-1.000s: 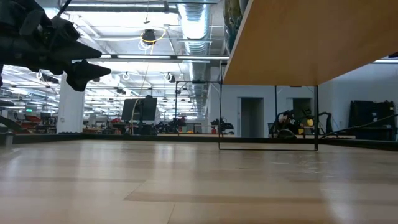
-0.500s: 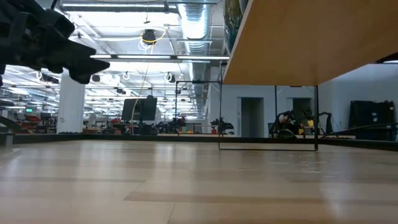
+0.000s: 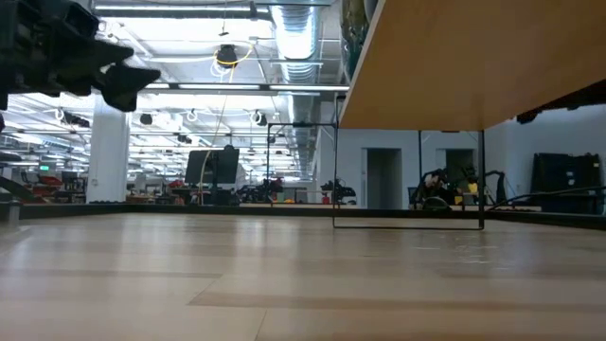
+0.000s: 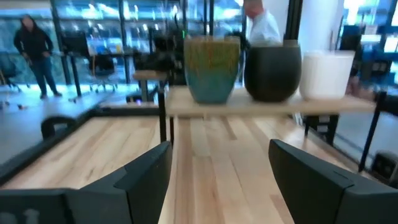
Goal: Stack small to large cups/mugs on shelf
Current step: Return to Home Position
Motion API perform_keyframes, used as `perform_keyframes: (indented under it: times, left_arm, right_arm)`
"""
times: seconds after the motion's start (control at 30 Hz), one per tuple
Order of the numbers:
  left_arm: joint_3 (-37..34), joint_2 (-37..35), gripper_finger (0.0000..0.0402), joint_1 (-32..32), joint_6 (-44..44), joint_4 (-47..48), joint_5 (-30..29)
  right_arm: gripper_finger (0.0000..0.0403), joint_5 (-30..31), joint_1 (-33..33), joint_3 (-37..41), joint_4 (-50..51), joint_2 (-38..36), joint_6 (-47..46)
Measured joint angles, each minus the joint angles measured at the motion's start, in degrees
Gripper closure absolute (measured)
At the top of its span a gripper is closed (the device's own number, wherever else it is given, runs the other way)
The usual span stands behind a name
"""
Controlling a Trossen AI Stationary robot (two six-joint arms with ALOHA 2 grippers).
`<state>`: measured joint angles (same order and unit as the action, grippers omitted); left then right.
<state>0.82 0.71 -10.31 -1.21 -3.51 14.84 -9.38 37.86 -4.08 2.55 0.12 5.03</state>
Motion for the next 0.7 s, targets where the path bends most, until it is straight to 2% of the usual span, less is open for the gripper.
perform_keyframes:
  times: [0.27,0.5,0.7]
  left_arm:
    - [-0.2,-0.5,0.0141,0.0,-0.4,-0.6,-0.4]
    - [-0.2,-0.5,0.0141,0.0,0.4,-0.5,-0.5]
    - [-0.2,-0.5,0.0141,0.0,-1.3,-0.4,-0.6]
  right_arm:
    - [0.0221,-5.1,5.3,3.7,-5.6,0.5,-1.8]
    - [0.0218,-4.9,8.9,3.7,-5.6,0.7,-2.0]
    - [0.0220,-2.1,11.0,3.7,-5.2,0.7,-2.0]
